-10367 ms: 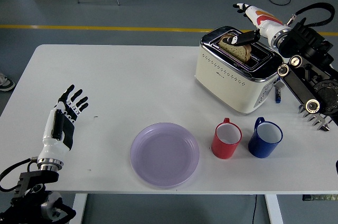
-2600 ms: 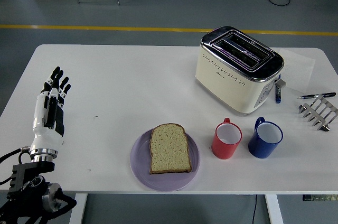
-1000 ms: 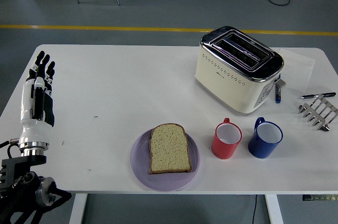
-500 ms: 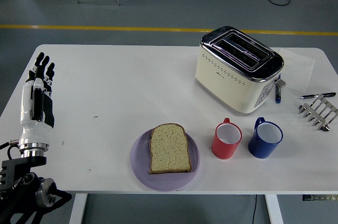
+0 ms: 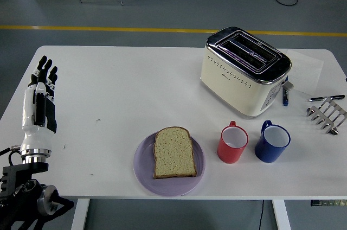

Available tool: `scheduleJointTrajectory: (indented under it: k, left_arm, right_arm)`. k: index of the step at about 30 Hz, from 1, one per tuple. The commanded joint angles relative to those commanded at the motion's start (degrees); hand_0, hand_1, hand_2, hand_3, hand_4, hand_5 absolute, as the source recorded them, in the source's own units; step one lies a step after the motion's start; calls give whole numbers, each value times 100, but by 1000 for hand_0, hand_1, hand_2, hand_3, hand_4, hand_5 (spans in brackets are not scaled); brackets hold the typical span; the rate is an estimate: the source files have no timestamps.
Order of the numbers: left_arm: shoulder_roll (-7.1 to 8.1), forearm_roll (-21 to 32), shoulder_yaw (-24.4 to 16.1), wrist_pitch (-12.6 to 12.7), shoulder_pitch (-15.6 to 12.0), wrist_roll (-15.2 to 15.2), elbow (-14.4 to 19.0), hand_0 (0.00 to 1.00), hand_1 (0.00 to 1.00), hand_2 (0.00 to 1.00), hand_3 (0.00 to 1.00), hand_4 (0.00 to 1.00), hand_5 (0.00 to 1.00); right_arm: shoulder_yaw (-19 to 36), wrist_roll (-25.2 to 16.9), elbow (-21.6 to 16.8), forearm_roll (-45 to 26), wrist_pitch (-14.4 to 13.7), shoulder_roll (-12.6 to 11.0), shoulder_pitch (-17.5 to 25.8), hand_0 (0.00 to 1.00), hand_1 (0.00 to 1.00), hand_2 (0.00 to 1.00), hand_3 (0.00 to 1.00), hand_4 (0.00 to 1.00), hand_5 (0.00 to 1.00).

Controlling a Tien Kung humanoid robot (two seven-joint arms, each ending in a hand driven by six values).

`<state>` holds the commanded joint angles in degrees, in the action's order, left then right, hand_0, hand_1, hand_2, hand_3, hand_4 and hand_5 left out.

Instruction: Push plate across desktop,pick up the break from the machine,place the break in the plate

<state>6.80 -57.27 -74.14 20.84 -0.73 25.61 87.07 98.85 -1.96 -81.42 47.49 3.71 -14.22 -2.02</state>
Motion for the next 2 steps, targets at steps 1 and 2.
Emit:
scheduleJointTrajectory:
  k: [1,2]
  left_arm:
    - [-3,-2,-7,0,4,0,4,978,974,998,979,550,939]
    - [-9,-1,-18,1,-3,-2,2,978,974,998,979,550,939]
  right_arm:
    - [20,1,-3,2,-6,17,-11,998,922,981,995,644,779]
    - [10,4,-1,-2,-10,21,-12,998,922,981,995,644,779]
